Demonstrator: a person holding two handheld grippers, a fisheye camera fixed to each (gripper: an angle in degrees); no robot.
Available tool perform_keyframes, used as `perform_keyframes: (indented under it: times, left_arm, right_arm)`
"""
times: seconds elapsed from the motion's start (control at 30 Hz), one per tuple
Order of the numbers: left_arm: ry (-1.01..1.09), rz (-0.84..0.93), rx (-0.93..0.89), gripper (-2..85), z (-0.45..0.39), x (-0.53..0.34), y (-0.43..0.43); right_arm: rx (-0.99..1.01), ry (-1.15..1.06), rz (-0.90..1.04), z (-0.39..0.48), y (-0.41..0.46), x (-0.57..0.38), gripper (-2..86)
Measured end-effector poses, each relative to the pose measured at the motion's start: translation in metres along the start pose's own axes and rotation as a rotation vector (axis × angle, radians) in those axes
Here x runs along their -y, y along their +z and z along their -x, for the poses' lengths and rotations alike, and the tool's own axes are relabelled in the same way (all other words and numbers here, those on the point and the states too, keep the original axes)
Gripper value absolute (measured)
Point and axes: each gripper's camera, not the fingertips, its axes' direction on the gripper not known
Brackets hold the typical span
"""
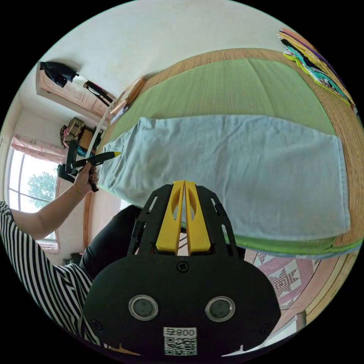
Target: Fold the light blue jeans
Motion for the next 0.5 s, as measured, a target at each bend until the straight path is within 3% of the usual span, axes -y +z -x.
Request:
perform_keyframes:
  times: [0.33,0.5]
  left_arm:
    - [-0.027,0.062,0.165,0.1,0.013,0.053,-0.005]
    - [-0.039,0.033,0.064,0.1,0.027,0.041,-0.019]
  right_arm:
    - [0.157,-0.369,0.031,0.125,0.109,0.173,0.0]
    - [0.145,-0.410,0.106,0.164,0.188,0.220,0.0]
